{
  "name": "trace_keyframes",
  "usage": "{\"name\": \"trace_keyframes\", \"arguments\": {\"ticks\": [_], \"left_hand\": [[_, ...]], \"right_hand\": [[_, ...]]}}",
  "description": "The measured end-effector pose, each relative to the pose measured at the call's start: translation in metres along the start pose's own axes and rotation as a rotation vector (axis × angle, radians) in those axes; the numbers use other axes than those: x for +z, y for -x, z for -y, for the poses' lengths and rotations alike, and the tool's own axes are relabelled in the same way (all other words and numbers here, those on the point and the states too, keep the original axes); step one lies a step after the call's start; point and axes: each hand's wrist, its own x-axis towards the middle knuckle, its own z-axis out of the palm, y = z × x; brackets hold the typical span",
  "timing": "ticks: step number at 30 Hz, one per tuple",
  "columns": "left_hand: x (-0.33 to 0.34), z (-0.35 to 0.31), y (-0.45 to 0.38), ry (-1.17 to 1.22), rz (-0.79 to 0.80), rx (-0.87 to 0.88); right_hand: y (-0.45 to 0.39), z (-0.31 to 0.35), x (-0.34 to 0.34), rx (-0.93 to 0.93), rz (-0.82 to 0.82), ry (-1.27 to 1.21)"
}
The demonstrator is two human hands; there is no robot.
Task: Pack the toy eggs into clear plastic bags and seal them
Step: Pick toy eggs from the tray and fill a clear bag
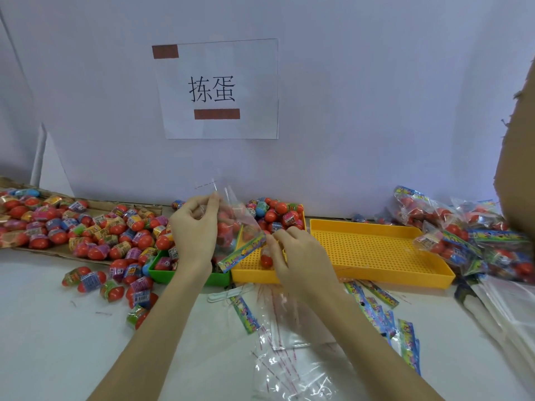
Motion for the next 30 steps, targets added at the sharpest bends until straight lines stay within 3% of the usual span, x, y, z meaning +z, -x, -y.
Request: {"name": "trace_keyframes", "arguments": {"ticks": [6,8,14,18,22,25,30], "left_hand": [[0.003,-0.001,0.003,-0.026,0.079,-0.001],[0.003,0.0,0.003,-0.019,0.104,-0.017],[0.01,0.003,0.008,-0.01,0.223,-0.024],[0.018,0.004,0.017,-0.017,0.296,-0.049],[0.026,0.002,0.029,-0.013,0.38,-0.039],[0.03,0.0,0.038,-0.052,0.436,-0.027],[0.035,-0.002,0.051,-0.109,0.449,0.005]], "right_hand": [[0.004,-0.008,-0.001,-0.066,0.304,-0.079],[0.005,-0.01,0.003,-0.079,0.326,-0.067],[-0.001,-0.022,-0.003,0.106,0.181,-0.305],[-0.004,-0.034,-0.027,0.225,-0.083,-0.425],[-0.007,-0.034,-0.056,0.256,-0.291,-0.835],[-0.006,-0.022,-0.074,0.196,-0.31,-1.108],[-0.003,-0.001,-0.079,0.027,-0.231,-1.158]]}}
